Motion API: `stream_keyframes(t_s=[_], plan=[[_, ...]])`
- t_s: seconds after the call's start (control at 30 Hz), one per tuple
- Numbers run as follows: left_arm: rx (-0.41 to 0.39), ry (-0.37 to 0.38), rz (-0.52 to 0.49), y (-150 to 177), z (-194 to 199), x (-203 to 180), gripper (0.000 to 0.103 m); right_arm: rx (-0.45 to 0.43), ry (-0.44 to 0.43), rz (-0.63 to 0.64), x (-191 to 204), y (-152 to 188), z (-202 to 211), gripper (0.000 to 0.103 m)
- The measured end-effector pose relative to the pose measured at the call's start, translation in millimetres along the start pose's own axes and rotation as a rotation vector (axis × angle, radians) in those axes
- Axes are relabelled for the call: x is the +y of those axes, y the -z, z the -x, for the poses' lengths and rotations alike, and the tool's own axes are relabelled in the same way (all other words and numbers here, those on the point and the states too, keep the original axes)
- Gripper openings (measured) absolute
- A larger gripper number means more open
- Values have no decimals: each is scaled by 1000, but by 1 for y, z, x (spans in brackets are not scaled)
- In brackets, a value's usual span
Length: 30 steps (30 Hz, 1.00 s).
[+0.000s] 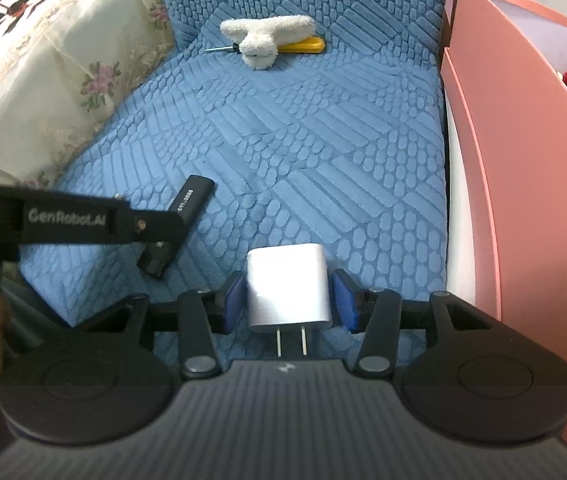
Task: Organize rigid objects
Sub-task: 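Carry the USB stick with the left tool while the right tool carries the charger over the pink box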
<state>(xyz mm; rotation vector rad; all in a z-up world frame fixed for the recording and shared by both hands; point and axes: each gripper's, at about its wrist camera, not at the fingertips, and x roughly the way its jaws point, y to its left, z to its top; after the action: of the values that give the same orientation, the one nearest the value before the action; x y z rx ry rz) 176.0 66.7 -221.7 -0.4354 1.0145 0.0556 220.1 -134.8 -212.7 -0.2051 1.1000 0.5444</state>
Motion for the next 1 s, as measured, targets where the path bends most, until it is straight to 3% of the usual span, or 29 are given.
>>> stream_keyframes(t_s=[0.23, 0.7, 0.83, 1.0], plan=[[-34, -7, -55, -5, -2, -8, 36, -27, 28, -11, 2, -1, 2, 46], [-24, -35, -127, -5, -10, -19, 35, -64, 79, -36, -5, -7, 3, 45], [-35, -56, -152, -3, -11, -22, 27, -63, 83, -41, -5, -7, 2, 45], [-41, -54, -136, -5, -12, -20, 26, -76, 92, -35, -6, -7, 3, 45]])
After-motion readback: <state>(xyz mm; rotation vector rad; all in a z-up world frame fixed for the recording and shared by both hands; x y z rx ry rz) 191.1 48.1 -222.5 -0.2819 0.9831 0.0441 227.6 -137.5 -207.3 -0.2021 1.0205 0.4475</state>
